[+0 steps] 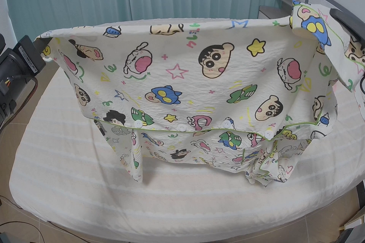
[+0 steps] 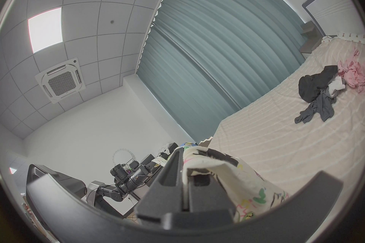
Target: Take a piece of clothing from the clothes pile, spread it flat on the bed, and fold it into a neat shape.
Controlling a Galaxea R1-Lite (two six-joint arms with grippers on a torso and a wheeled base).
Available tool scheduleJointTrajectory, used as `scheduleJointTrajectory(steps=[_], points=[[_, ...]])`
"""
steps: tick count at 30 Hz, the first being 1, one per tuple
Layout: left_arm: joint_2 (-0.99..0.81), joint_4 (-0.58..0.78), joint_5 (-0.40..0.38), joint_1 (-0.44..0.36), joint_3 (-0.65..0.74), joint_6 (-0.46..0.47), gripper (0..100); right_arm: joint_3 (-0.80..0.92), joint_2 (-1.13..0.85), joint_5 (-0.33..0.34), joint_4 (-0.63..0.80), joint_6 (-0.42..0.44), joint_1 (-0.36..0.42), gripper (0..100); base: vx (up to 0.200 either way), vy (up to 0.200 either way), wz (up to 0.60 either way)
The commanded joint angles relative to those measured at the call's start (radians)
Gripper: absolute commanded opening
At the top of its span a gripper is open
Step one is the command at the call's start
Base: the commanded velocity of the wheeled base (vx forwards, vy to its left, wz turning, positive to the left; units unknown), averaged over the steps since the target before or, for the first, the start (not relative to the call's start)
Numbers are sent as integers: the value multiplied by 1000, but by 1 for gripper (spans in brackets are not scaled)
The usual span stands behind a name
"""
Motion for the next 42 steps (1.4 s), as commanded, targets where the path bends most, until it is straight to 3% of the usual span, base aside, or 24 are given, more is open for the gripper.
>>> scheduleJointTrajectory(steps=[1,16,28,42], points=[[-4,-1,2,1,5,-1,0,-6,6,0,0,0,2,0,0,200,0],[-26,1,3,1,14,-1,0,7,5,0,2,-2,3,0,0,200,0],[-47,-1,2,-1,60,-3,0,13,-1,0,2,-2,3,0,0,0,0],[-79,-1,0,-2,69,-1,0,77,-61,3,3,-35,16,0,-200,0,0]])
